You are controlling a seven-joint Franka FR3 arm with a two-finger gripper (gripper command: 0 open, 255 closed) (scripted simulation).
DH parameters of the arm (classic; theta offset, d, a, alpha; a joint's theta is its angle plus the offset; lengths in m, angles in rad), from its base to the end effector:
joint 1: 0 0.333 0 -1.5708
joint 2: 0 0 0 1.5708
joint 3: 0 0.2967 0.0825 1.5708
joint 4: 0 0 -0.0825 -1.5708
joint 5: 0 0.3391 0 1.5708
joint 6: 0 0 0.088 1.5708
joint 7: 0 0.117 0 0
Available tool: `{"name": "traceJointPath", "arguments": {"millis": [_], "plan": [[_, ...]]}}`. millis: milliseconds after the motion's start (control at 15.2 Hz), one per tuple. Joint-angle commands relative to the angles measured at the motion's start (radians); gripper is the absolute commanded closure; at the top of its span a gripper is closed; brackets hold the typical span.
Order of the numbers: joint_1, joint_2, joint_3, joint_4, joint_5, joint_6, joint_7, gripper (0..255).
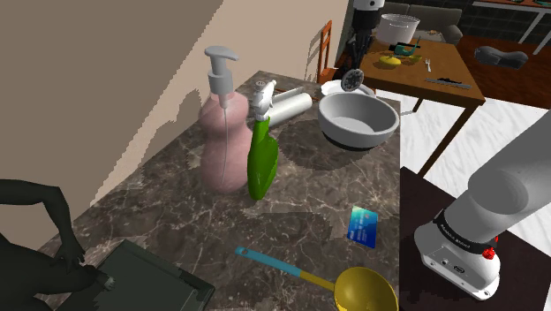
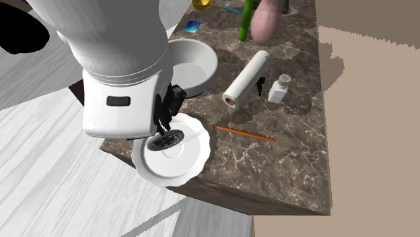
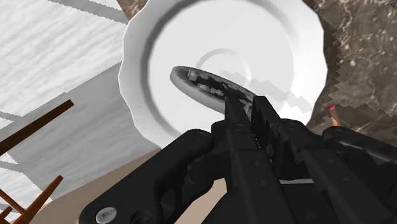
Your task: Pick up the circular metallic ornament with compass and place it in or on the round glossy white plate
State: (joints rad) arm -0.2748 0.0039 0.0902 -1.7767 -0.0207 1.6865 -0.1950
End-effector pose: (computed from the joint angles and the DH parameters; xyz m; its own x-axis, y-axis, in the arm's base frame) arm 0.5001 -0.0957 0.5147 0.9953 0.0136 -0.0960 0.0138 -0.9999 0.0013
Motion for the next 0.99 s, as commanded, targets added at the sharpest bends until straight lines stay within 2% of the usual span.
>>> {"name": "traceJointPath", "arguments": {"millis": [0,198,264,594,858,924], "plan": [[0.0,0.0,0.0,0.0,0.0,0.001,0.0,255],[0.0,0.0,0.0,0.0,0.0,0.001,0.0,255],[0.0,0.0,0.0,0.0,0.0,0.001,0.0,0],[0.0,0.0,0.0,0.0,0.0,0.001,0.0,0],[0.002,0.026,0.002,0.159,-0.002,-0.132,0.001,0],[0.002,0.026,0.002,0.159,-0.002,-0.132,0.001,0]]}}
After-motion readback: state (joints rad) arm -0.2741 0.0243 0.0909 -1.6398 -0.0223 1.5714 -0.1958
